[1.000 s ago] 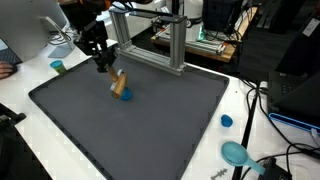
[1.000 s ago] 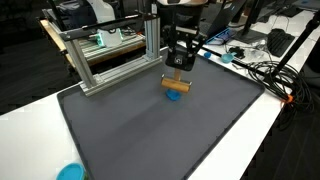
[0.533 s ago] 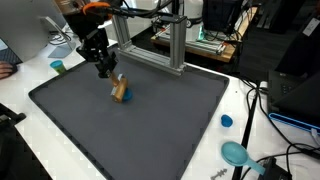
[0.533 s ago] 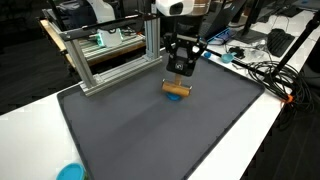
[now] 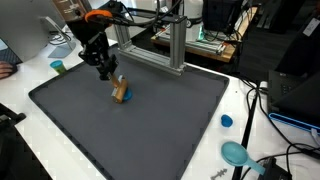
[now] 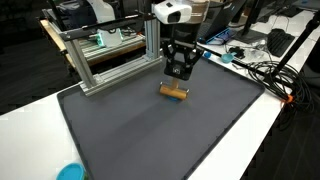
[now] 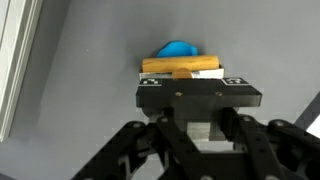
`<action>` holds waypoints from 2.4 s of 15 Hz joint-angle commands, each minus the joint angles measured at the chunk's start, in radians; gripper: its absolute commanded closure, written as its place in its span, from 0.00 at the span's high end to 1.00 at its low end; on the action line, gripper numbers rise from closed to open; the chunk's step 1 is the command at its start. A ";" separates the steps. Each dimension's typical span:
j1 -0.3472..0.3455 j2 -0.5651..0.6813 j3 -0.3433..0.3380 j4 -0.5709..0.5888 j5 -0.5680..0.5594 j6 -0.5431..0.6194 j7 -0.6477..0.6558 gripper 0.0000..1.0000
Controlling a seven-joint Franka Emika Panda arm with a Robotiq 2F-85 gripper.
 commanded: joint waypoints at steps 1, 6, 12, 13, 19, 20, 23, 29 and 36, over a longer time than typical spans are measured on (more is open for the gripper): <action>-0.005 -0.008 0.014 -0.013 0.010 -0.011 -0.046 0.22; -0.001 0.001 0.011 -0.010 0.016 -0.004 -0.084 0.47; -0.005 0.018 0.013 -0.005 0.022 -0.003 -0.108 0.22; -0.007 0.034 0.014 -0.002 0.023 0.010 -0.115 0.22; -0.065 0.052 0.022 -0.003 0.093 0.049 -0.216 0.22; -0.075 0.054 0.024 0.000 0.108 0.028 -0.245 0.22; -0.092 0.071 0.030 -0.011 0.150 0.018 -0.328 0.22; -0.079 0.023 0.013 -0.008 0.158 -0.003 -0.317 0.22; -0.065 0.126 0.014 0.089 0.150 -0.054 -0.247 0.22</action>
